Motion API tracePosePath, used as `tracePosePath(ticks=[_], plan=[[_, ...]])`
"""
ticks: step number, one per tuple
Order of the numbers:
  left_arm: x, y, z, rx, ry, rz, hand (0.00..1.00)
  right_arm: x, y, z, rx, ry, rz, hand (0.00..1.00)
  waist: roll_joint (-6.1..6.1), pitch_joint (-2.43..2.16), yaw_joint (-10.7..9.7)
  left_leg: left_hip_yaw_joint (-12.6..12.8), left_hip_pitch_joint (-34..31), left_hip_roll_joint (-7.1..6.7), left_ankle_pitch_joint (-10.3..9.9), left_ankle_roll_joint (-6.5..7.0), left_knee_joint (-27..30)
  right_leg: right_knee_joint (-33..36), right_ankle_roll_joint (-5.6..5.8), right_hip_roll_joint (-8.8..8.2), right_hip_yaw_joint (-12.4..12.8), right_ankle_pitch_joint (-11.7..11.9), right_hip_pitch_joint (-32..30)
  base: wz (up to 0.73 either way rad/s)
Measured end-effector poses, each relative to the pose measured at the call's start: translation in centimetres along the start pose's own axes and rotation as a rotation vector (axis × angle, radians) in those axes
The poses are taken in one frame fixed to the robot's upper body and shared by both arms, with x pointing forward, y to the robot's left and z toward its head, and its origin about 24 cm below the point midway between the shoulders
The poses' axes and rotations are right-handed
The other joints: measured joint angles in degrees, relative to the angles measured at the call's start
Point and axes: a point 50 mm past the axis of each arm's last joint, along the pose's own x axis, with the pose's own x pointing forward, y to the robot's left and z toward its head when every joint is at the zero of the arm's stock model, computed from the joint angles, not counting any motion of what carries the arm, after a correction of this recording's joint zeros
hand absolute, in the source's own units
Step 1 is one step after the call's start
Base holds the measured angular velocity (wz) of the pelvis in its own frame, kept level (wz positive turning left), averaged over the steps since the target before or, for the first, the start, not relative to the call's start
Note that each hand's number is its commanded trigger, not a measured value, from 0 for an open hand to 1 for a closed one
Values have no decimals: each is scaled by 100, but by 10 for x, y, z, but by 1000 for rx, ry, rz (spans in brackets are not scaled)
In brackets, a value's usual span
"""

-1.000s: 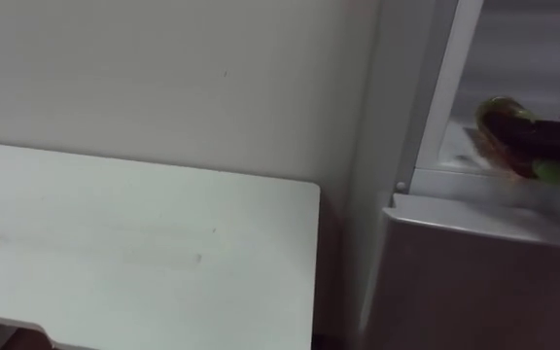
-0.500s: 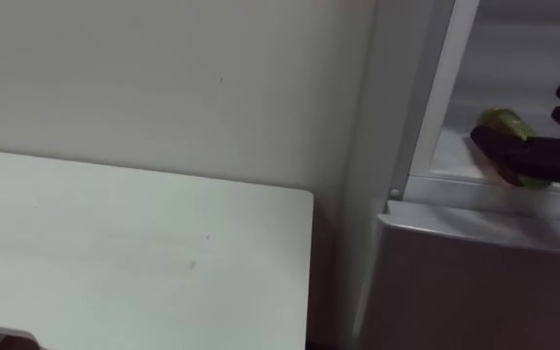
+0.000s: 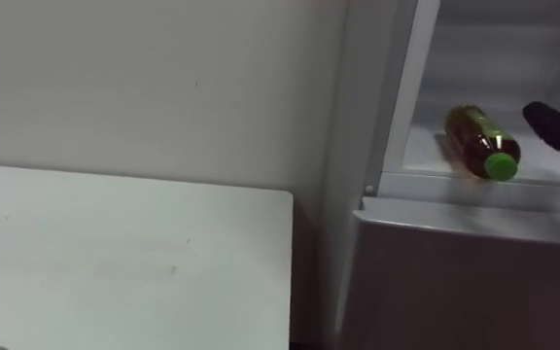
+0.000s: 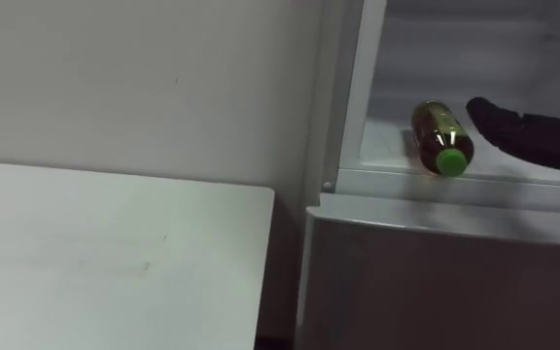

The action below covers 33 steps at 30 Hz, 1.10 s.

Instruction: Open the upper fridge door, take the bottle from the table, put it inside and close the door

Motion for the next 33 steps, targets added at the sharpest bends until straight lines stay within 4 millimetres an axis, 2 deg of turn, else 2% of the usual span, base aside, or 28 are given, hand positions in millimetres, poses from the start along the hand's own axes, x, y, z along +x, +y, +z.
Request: tracePosePath(ticks=[3,6,11,15,20,25,27,28,30,33], plan=[[-2,1,-7,-1,-3,10,0,-8,2,10,20,-45,-4,0,18,10,-14,38,-4,-2,-9,0,-45,4,8,3,56,-5,-33,-10],[-4,2,-17,3,17,23,0,-14,1,19,52,-84,-10,0,30,12,-118,46,4,-6,-19,3,-34,7,14,4,73,-9,-44,-1],[-6,-1,-25,1,33,30,0,-19,-5,35,139,-156,-42,0,118,-21,-167,46,-31,-7,-24,3,-32,15,14,4,73,-8,-107,0],[-7,-7,-26,-6,36,16,0,-21,-7,37,201,-177,-55,0,213,-40,-208,47,-8,-10,-31,7,-35,18,15,2,78,-8,-77,0],[-8,-7,-28,-6,31,13,0,-28,-15,27,206,-128,-73,0,241,-17,-282,50,-8,-10,-32,5,-41,23,17,11,127,-29,-93,0],[-8,-8,-29,-8,32,9,0,-40,-23,13,214,-50,-91,0,234,-11,-265,118,10,-2,-34,1,-41,23,17,30,208,-31,-105,-5],[-9,-8,-33,-5,41,10,0,-44,-23,7,269,-15,-95,0,252,-6,-266,189,17,16,-54,-12,-44,20,12,59,264,-27,-103,-16],[-10,-8,-35,-3,45,13,0,-46,-25,4,294,11,-100,0,319,-9,-276,190,21,24,-67,-16,-41,16,8,71,272,-24,-90,-4],[-10,-7,-36,-2,49,21,0,-54,-30,-4,287,51,-105,0,322,25,-286,194,84,29,-73,-22,-47,7,8,68,265,-24,-17,0],[-11,-8,-40,-4,57,26,0,-70,-39,-19,321,123,-143,0,354,25,-293,197,100,34,-95,-30,-57,-1,9,67,254,-44,-16,0]])
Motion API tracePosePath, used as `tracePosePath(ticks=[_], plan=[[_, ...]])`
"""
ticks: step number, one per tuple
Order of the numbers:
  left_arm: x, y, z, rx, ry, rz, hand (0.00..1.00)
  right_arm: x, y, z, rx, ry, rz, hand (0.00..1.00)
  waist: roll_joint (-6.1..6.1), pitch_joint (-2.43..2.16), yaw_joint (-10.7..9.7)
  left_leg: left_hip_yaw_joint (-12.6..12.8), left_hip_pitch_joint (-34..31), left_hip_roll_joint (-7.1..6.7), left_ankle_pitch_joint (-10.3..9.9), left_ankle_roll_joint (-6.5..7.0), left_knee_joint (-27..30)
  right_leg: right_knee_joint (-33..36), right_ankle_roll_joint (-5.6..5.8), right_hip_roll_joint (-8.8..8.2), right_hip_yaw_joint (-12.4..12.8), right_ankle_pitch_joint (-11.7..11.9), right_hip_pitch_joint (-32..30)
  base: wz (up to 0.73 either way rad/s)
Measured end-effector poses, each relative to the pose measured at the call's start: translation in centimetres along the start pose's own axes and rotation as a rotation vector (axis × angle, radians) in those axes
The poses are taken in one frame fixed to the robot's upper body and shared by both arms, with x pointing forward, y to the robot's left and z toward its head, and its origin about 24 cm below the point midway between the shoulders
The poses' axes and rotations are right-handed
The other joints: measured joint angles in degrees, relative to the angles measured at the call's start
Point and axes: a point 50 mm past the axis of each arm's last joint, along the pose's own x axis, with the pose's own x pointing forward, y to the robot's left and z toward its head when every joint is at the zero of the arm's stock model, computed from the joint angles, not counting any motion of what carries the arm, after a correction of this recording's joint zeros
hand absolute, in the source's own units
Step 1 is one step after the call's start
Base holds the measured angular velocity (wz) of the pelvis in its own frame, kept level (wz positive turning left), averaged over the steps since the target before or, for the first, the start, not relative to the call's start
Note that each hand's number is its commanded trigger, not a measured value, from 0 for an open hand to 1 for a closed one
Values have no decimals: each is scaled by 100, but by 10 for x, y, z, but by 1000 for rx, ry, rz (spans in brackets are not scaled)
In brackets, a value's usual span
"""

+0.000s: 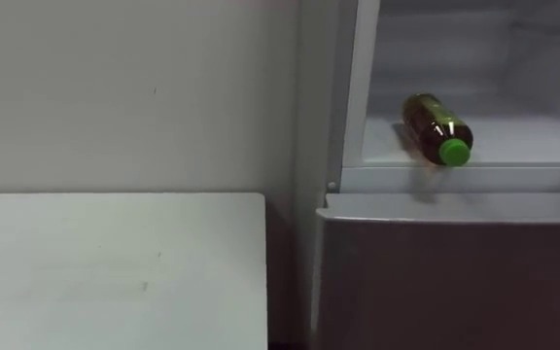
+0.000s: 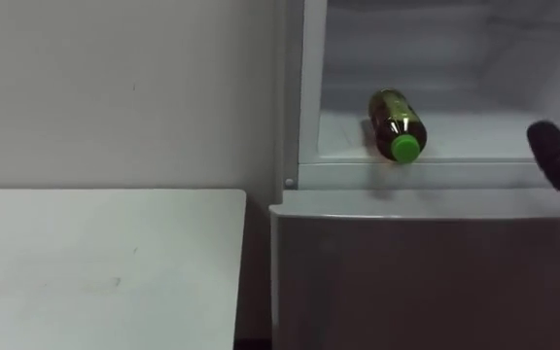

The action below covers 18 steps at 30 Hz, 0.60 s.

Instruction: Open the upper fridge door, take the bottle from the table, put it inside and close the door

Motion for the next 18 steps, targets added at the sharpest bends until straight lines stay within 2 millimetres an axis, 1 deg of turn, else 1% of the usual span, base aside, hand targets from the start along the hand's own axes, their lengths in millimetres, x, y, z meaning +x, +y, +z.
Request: tracePosePath(ticks=[3,4,5,7,9,11,12,14,15,17,18], plan=[[-1,-2,-2,-5,4,-3,0,-6,-17,-6,44,40,-81,0,45,-17,-32,2,-6,-5,-2,3,14,5,3,-5,-9,-1,-10,0],[-1,-2,-1,-8,1,-4,0,-7,-26,-8,64,56,-118,0,36,-1,-40,1,-7,-7,-4,6,12,6,7,-6,-7,-4,-11,0],[-1,-2,-1,-9,-4,-4,0,-6,-33,-9,91,67,-153,0,65,2,-60,1,-8,-9,-5,6,9,5,10,-8,-6,-7,-14,0],[-1,-1,2,-14,-15,0,0,-6,-41,-9,126,74,-192,0,93,-4,-109,1,-8,-11,-4,5,-4,15,8,-6,4,-22,-31,0],[-2,2,0,-26,-14,17,0,-6,-48,-12,149,90,-230,0,85,-9,-145,4,-3,-5,-8,-2,-4,22,-4,4,23,-47,-48,-2],[-2,2,-1,-19,-30,24,0,-8,-67,-17,151,103,-311,0,34,-16,-143,10,4,-1,-13,-12,-4,25,-16,12,21,-55,-43,0],[-3,3,-3,-23,-28,26,0,-10,-73,-20,160,114,-336,0,18,-13,-142,17,10,4,-15,-16,-4,25,-19,13,19,-57,-31,0],[-6,5,-17,-22,-3,51,0,-22,-96,-28,181,159,-444,0,-40,-12,-142,23,56,10,-35,-33,-5,15,-21,23,12,-66,22,-4],[-8,6,-21,-21,8,59,0,-24,-101,-30,188,169,-469,0,-51,-7,-141,7,61,10,-44,-34,-6,18,-23,22,11,-77,19,-6],[-12,8,-36,-13,50,85,0,-29,-115,-38,206,202,-566,0,-90,-9,-150,1,56,7,-58,-31,-5,22,-17,17,6,-88,7,-2],[-13,8,-39,-10,57,91,0,-30,-117,-40,215,208,-587,0,-99,-10,-150,-3,52,6,-59,-30,-6,23,-13,16,8,-90,4,5]])
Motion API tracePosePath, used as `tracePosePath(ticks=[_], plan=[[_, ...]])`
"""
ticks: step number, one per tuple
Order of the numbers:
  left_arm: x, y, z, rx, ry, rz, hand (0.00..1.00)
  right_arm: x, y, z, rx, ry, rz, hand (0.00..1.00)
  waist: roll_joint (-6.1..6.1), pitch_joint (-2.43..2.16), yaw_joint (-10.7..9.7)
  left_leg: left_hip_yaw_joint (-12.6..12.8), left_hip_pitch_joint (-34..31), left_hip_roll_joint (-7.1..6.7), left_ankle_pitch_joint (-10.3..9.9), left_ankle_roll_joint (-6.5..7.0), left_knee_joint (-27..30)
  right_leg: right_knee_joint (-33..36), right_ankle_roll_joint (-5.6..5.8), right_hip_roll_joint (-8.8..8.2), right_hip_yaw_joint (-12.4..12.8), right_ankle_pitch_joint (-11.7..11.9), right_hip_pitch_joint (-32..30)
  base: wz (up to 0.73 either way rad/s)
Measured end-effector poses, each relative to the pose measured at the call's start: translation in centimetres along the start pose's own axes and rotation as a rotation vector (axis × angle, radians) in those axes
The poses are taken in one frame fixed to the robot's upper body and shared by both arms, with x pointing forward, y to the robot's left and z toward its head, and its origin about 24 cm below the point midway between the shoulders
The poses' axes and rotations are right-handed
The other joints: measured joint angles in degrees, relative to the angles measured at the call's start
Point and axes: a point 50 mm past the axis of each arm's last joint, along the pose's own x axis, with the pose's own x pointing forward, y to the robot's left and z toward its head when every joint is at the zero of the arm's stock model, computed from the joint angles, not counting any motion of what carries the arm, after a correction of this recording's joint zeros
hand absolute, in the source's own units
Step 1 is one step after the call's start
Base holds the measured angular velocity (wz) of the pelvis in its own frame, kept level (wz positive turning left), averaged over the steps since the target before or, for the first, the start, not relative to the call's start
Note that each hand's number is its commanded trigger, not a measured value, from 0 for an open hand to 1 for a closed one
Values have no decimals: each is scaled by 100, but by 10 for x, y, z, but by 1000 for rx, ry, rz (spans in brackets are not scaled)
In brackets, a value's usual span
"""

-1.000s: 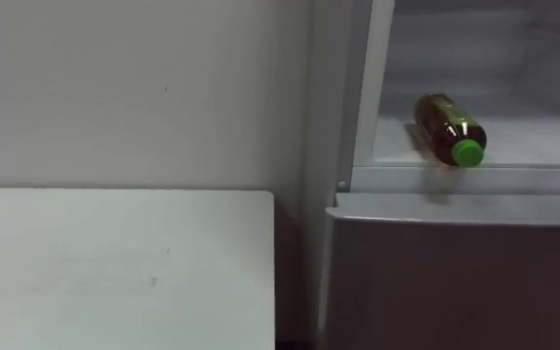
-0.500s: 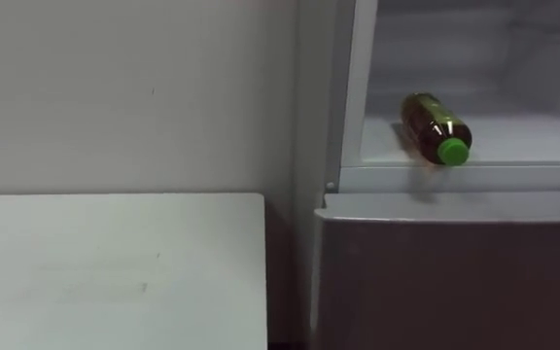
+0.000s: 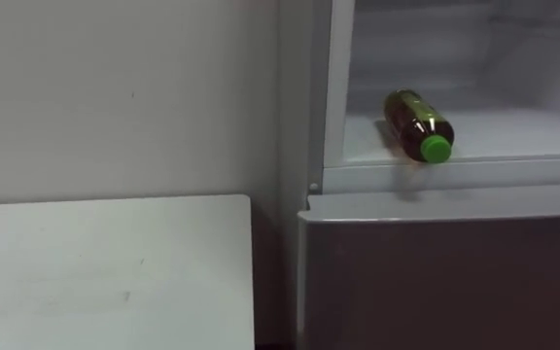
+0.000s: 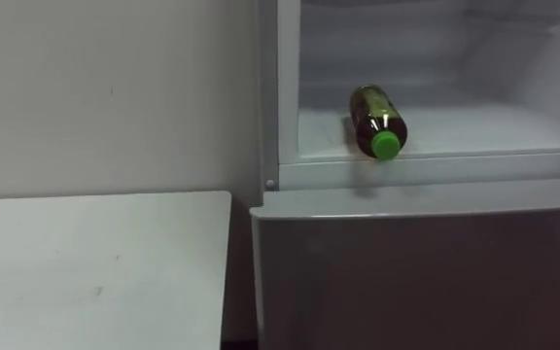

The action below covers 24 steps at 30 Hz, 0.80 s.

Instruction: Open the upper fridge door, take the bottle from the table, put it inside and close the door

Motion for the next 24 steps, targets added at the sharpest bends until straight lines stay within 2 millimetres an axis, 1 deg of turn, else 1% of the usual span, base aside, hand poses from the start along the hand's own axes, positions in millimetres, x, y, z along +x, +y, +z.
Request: tracePosePath(ticks=[3,7,9,11,13,16,18,20,24], plan=[[-2,3,-8,48,12,8,0,1,-7,-1,0,7,-57,0,-53,-11,1,-26,-6,-9,-3,4,-15,5,11,-2,-2,-16,8,8],[-3,4,-13,73,22,8,0,3,-13,0,8,1,-112,0,-125,-5,9,-63,-10,-26,-2,5,-7,-3,15,-2,-5,-22,20,3],[-3,4,-14,73,22,5,0,6,-17,4,20,-16,-146,0,-134,-1,6,-80,-15,-32,-2,6,5,-4,20,-6,-10,-24,18,2],[-3,5,-13,72,18,5,0,11,-28,10,40,-49,-222,0,-135,5,1,-109,-45,-31,-6,12,14,-5,28,-13,-15,-30,-2,4],[-4,5,-12,71,15,2,0,12,-35,17,63,-75,-279,0,-138,3,-3,-110,-46,-31,-8,16,17,-4,33,-15,-17,-34,-7,0],[-4,8,-10,60,-4,12,0,13,-42,28,115,-112,-336,0,-144,2,-38,-107,-45,-29,-8,15,5,0,28,-7,-7,-45,-22,0],[-4,10,-8,45,-12,22,0,13,-42,34,126,-136,-354,0,-158,2,-82,-109,-47,-30,-9,14,3,4,28,-6,-10,-58,-21,0],[-4,13,-9,38,-12,31,0,18,-39,43,137,-168,-366,0,-170,6,-176,-107,-48,-31,-9,13,2,12,29,-7,-8,-68,-29,0],[-4,14,-9,37,-18,33,0,23,-35,59,123,-217,-378,0,-208,8,-191,-92,-70,-33,-9,13,-8,40,27,-5,-3,-74,-73,-3]])
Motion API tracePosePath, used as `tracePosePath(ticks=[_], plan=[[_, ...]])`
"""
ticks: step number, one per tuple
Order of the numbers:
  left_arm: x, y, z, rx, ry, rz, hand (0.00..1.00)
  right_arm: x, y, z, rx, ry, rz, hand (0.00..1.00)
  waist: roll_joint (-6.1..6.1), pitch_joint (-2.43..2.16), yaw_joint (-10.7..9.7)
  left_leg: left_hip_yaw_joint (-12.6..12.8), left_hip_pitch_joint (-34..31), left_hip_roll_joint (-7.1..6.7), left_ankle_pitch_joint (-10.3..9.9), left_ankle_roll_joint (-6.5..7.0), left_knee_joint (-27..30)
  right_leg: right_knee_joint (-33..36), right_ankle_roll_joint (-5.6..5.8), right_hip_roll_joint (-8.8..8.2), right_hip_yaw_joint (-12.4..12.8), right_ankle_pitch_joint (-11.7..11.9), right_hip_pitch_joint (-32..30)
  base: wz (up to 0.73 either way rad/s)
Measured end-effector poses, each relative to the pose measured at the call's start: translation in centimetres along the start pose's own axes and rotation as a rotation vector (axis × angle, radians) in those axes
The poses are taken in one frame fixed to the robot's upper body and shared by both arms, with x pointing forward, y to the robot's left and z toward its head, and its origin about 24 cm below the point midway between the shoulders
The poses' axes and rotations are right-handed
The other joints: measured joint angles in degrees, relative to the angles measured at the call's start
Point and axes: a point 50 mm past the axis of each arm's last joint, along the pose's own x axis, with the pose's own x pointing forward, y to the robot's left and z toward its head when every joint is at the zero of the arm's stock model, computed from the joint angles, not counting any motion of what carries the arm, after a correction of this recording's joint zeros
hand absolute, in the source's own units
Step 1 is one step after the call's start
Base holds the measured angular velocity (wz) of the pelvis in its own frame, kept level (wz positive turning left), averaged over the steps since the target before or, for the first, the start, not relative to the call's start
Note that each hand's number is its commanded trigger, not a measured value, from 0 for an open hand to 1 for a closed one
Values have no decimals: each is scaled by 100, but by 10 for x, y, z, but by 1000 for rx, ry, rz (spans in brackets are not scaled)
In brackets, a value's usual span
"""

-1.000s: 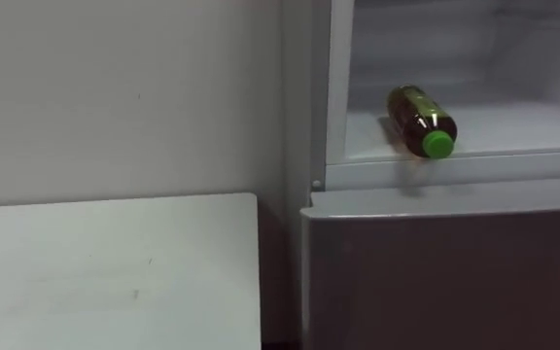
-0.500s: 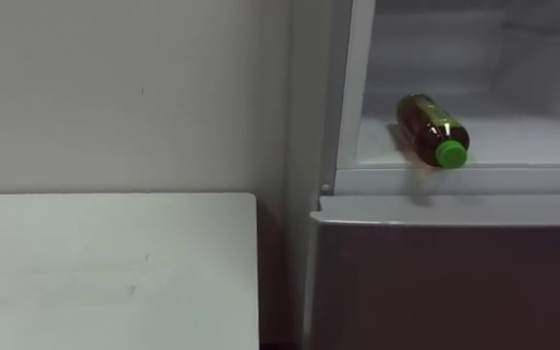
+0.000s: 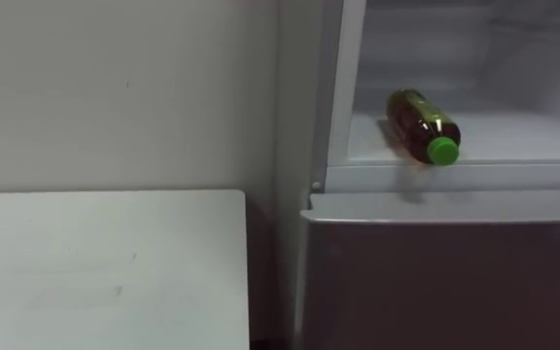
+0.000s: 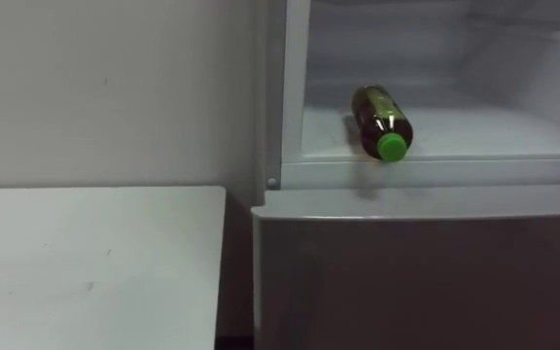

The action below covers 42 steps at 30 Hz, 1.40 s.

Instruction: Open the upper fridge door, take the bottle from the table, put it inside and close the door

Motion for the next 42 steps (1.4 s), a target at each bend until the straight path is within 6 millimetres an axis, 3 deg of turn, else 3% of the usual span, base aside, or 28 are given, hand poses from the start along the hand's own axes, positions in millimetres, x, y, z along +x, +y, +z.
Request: tracePosePath(ticks=[7,11,14,31,37,42], plan=[[0,1,1,-3,-16,-15,0,12,28,22,22,-74,11,0,-200,-7,-117,-2,0,-15,1,-3,2,68,-3,1,-16,-65,-19,2],[1,2,2,0,-24,-18,0,13,29,27,37,-88,-16,0,-299,-4,-122,-12,-5,-4,-6,-13,3,52,-9,8,-16,-63,-22,0],[1,3,3,0,-25,-19,0,11,34,35,76,-108,-9,0,-289,-4,-115,-1,6,-5,-8,-10,-7,59,-4,17,-6,-66,-25,-1],[2,10,0,-37,-11,-42,0,7,43,37,127,-88,21,0,-226,-12,-89,40,105,-2,-8,-12,-21,163,-21,22,25,-84,-26,-1],[0,4,-11,-40,34,-49,0,-4,53,38,168,-74,88,0,-99,-23,-97,100,133,-29,-7,-12,-55,210,-24,37,112,-90,-41,-7],[-1,4,-13,-39,36,-44,0,-8,55,38,181,-60,105,0,-85,-18,-103,107,109,-28,-4,-18,-54,254,-35,42,162,-102,-100,-5]])
